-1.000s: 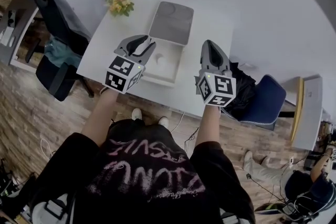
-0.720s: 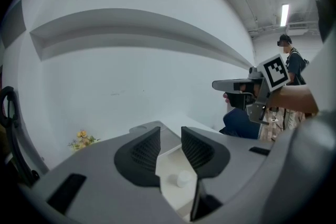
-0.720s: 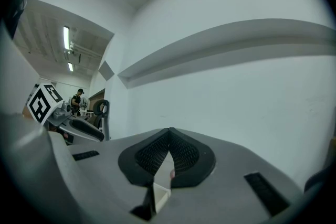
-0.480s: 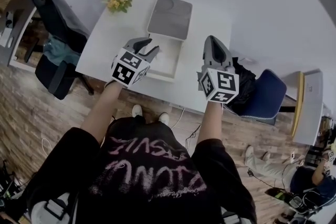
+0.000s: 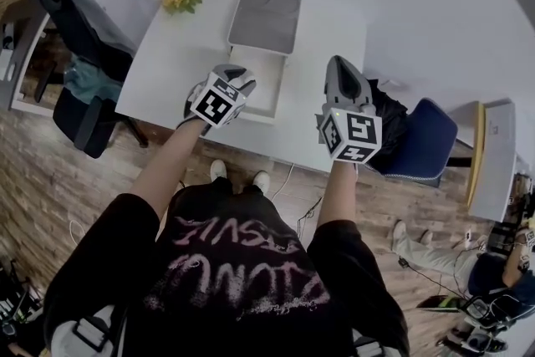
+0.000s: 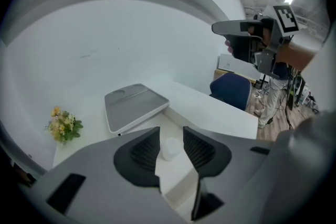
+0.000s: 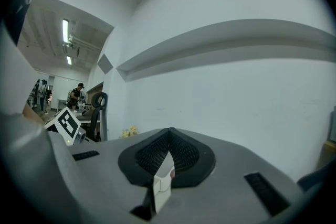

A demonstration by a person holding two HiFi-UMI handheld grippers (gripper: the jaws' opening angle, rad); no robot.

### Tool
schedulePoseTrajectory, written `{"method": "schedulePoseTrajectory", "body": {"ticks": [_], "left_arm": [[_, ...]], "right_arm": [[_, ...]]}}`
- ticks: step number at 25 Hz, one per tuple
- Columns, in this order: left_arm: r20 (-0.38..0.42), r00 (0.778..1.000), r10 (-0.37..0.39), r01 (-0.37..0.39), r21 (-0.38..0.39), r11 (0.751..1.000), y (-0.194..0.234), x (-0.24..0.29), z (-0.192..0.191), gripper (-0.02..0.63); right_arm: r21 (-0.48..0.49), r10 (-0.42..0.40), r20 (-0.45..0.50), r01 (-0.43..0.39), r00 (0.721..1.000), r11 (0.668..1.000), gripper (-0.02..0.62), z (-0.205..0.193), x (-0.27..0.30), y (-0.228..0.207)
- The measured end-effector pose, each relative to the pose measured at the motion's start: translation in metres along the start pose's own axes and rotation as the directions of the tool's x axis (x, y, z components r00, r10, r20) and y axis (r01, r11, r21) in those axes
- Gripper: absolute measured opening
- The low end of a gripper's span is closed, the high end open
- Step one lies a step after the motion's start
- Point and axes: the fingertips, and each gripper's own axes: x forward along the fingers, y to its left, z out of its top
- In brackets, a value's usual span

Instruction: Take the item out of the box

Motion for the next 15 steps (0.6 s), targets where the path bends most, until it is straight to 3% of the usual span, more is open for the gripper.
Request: {"method": "schedulePoseTrajectory", "body": {"ticks": [15], "left_arm": [[-0.184, 0.981, -0.055, 0.065, 0.046, 0.997, -0.001, 0.048, -0.034, 0.195]], "right_arm": [[0.006, -0.004, -0.043, 0.004, 0.999, 1.000, 0.007, -0.019, 0.004, -0.012]]}}
